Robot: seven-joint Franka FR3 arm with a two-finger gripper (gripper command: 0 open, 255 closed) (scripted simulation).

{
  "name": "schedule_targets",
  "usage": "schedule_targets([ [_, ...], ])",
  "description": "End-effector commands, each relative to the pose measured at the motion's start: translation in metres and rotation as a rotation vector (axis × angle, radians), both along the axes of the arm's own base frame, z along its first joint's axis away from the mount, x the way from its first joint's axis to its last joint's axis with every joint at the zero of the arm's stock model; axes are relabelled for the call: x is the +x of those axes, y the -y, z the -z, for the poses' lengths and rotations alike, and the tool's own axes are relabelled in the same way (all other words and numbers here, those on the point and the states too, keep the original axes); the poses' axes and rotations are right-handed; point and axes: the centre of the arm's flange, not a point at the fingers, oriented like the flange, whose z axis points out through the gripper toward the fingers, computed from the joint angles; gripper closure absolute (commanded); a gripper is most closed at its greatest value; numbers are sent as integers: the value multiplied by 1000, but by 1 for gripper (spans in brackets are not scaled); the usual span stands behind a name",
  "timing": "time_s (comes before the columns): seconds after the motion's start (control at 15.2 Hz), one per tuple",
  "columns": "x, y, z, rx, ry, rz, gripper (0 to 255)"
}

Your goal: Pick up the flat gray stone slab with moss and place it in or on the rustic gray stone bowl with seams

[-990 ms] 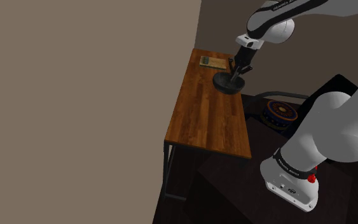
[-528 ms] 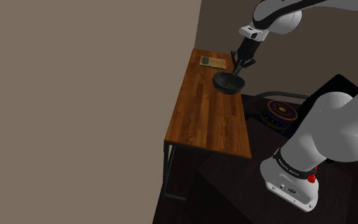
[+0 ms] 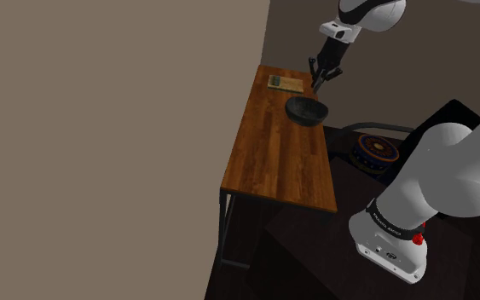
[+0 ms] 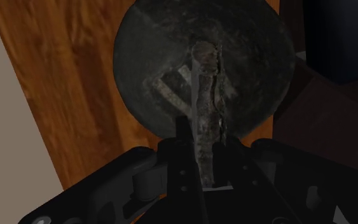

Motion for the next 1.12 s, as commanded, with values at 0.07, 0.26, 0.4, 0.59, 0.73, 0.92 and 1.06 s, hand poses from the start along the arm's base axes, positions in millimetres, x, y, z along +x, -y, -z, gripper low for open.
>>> schedule_targets([
  [0.07,4,1,12,0,0,0,255],
  [0.26,4,1,28,0,0,0,255],
  [0.4,4,1,38,0,0,0,255],
  [0.59,4,1,54,0,0,0,255],
  [0.73,4,1,65,0,0,0,255],
  [0.92,4,1,75,0,0,0,255],
  [1.06,4,1,75,0,0,0,255],
])
